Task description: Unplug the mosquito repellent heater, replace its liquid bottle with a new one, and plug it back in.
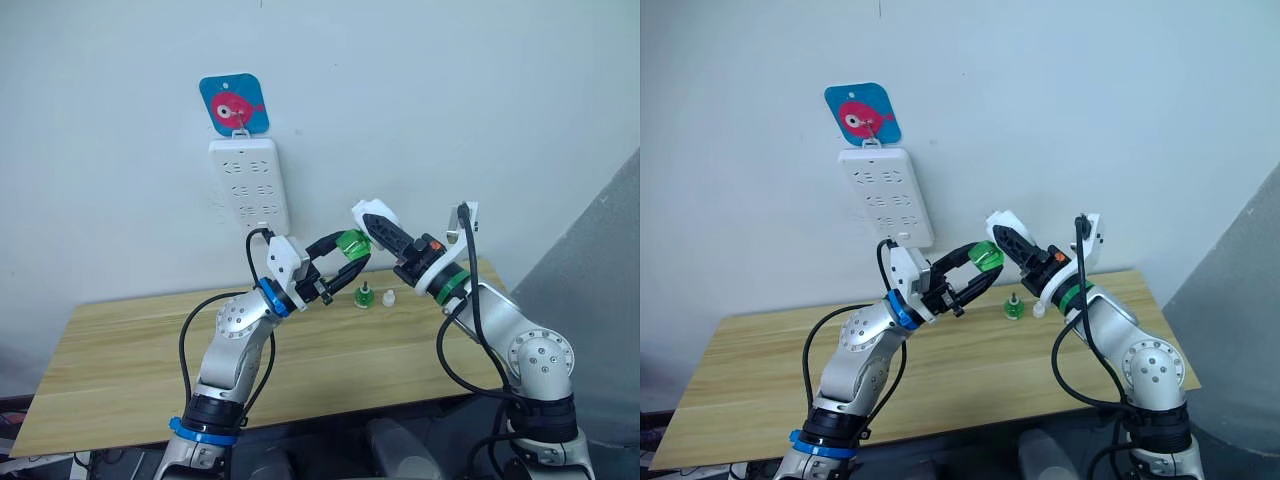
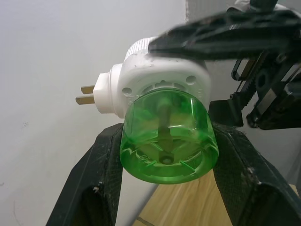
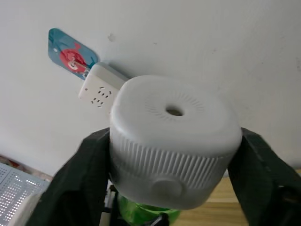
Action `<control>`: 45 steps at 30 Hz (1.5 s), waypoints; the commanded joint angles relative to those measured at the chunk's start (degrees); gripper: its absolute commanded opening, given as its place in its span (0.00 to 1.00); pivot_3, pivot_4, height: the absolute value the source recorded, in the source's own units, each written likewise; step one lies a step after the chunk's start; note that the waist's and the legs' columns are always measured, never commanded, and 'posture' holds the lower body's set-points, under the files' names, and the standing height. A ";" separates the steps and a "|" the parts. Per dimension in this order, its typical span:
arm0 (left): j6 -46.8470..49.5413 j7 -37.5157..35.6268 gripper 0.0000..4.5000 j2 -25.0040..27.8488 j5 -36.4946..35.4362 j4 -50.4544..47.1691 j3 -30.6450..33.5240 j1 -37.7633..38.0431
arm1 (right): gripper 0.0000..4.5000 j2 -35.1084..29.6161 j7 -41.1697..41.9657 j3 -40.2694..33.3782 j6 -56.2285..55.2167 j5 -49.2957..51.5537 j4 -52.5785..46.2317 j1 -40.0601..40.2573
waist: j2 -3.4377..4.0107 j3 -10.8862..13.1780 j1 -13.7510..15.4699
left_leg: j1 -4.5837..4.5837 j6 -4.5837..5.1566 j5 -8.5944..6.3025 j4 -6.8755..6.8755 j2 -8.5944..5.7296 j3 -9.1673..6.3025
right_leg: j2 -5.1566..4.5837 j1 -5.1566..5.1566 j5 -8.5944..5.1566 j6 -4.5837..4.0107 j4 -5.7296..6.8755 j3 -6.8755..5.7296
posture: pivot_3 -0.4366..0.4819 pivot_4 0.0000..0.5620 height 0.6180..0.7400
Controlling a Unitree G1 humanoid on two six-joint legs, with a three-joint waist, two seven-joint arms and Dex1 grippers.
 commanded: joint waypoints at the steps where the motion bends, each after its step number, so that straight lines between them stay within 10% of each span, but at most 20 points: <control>1: -0.72 -0.22 0.52 0.12 -0.02 -2.56 -0.68 -0.30 | 0.68 1.07 1.57 -0.29 -0.56 0.18 -1.42 -1.67 | 0.00 -0.01 0.01 | 0.00 0.00 0.00 0.00 0.00 0.00 | 0.00 0.00 0.00 0.00 0.00 0.00 | 0.19 0.09 0.61; 10: 1.17 1.97 0.52 0.55 -0.15 -3.38 0.71 0.39 | 0.68 2.04 1.83 -0.54 -0.50 -0.36 -1.37 -1.59 | 0.08 -0.12 0.01 | 0.00 0.00 0.00 0.00 0.00 -0.01 | 0.00 0.00 0.00 0.00 0.00 -0.01 | 0.20 0.08 0.61; 17: 5.29 0.64 1.00 4.19 -1.25 -3.71 1.13 1.39 | 0.68 0.92 2.06 -1.80 -1.22 -2.68 -2.13 -1.63 | 0.18 -0.33 0.02 | 0.00 0.00 0.00 -0.01 0.00 -0.02 | 0.00 0.00 0.00 0.00 0.00 -0.01 | 0.19 0.08 0.61; 32: 14.69 0.10 1.00 20.35 -5.69 -4.02 17.39 8.76 | 0.68 -17.40 12.51 3.72 2.05 -29.42 -12.73 -3.62 | 0.25 -0.38 0.21 | 0.02 0.00 0.00 -0.08 0.04 -0.03 | 0.01 -0.05 -0.05 -0.06 0.00 -0.04 | 0.21 0.12 0.61; 45: 19.83 -10.30 1.00 30.09 -7.27 16.91 19.58 -7.89 | 0.68 -19.78 21.32 7.11 4.83 -36.86 -18.45 -2.65 | 0.06 -0.25 1.60 | 0.00 0.00 0.00 -0.07 0.03 -0.11 | 0.01 -0.07 -0.05 -0.07 -0.01 -0.14 | 0.20 0.14 0.61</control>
